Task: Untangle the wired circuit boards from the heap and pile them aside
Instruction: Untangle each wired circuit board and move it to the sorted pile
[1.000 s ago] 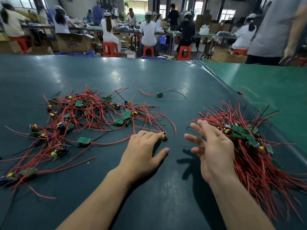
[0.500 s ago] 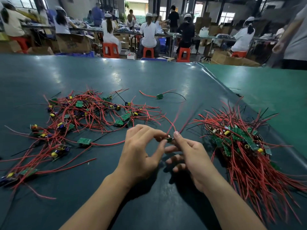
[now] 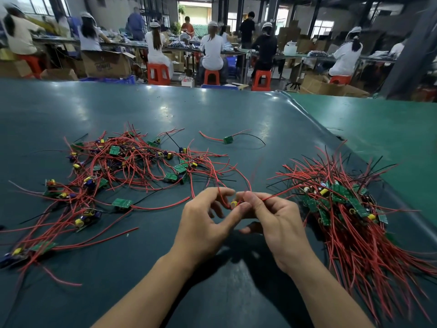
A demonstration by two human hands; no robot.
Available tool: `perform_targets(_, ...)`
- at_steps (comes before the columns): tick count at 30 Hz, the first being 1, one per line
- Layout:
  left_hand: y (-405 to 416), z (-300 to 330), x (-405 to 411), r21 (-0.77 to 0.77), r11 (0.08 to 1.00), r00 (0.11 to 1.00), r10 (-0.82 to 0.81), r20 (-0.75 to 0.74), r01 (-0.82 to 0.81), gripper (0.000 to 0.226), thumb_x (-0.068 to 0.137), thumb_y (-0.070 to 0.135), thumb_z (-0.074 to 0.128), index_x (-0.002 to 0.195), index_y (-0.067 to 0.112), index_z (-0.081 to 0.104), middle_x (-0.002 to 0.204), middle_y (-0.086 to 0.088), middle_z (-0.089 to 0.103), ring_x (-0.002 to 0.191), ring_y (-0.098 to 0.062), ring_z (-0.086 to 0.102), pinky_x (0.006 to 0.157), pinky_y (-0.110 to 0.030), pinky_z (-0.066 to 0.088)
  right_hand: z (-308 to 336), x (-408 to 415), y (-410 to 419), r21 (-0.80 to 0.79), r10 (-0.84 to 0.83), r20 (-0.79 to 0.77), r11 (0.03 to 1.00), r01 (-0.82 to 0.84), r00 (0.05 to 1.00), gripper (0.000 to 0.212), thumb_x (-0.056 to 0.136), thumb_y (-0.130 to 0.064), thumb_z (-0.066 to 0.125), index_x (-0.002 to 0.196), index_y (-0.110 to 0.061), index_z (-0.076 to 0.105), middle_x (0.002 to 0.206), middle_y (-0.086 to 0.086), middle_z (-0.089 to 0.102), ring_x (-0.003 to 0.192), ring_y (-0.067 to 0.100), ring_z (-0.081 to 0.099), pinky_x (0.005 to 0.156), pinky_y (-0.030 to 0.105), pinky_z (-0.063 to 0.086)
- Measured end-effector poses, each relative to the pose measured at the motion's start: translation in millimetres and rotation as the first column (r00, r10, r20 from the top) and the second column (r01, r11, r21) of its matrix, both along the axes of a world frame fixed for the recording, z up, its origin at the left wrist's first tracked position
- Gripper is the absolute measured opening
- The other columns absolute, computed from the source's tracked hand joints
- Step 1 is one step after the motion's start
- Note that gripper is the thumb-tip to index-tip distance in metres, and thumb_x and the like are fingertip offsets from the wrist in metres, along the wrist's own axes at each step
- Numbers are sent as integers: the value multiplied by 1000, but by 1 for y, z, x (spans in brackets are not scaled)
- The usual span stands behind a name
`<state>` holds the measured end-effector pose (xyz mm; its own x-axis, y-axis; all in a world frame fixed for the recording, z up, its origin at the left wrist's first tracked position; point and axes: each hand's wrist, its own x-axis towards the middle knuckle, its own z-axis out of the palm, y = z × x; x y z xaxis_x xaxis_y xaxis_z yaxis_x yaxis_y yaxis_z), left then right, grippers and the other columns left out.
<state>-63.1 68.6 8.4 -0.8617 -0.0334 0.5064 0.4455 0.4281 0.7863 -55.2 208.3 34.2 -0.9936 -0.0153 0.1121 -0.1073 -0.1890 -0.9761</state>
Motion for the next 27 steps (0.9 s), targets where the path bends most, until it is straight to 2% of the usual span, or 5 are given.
perform_targets(4, 0, 3, -3, 262, 965, 997, -53, 56, 36, 23, 89, 36, 64, 88, 15, 74, 72, 2, 69, 57, -8, 60, 58, -26, 51, 1, -1, 3, 47, 3, 15, 999, -4, 1000, 9, 90, -12, 65, 90, -8, 74, 84, 10, 76, 74, 24, 74, 48, 24, 53)
perform_targets(8, 2, 5, -5, 438, 898, 992, -93, 87, 45, 25, 86, 29, 62, 88, 7, 73, 72, -5, 71, 59, -10, 65, 59, -18, 51, 0, -1, 2, 79, -81, 19, 994, 80, 996, 10, 85, -11, 72, 76, -6, 72, 65, 12, 71, 52, 21, 67, 42, 22, 50)
perform_targets(17, 0, 12, -8, 899, 432, 844, -506, 179, 68, 26, 82, 11, 56, 99, -4, 69, 91, -22, 72, 78, -26, 70, 68, -29, 58, 3, -2, 3, -210, 23, 151, 978, 10, 988, 8, 75, -12, 70, 81, -8, 74, 74, 11, 72, 58, 12, 67, 44, 18, 48)
perform_targets(21, 3, 11, -5, 870, 473, 838, -525, 151, 140, 26, 77, 11, 64, 100, -1, 66, 87, -18, 73, 75, -25, 72, 68, -28, 58, 1, -2, 3, -153, 8, 111, 988, 10, 994, 8, 81, -8, 69, 80, -11, 76, 80, 9, 75, 63, 13, 69, 44, 20, 49)
perform_targets(27, 0, 8, -3, 599, 790, 934, -301, 191, 131, 24, 68, 14, 77, 91, 9, 73, 82, -6, 76, 73, -12, 69, 71, -19, 54, -1, -2, 2, 6, -115, 60, 993, 114, 992, 14, 89, -10, 68, 77, -10, 73, 72, 10, 72, 59, 16, 67, 44, 22, 49)
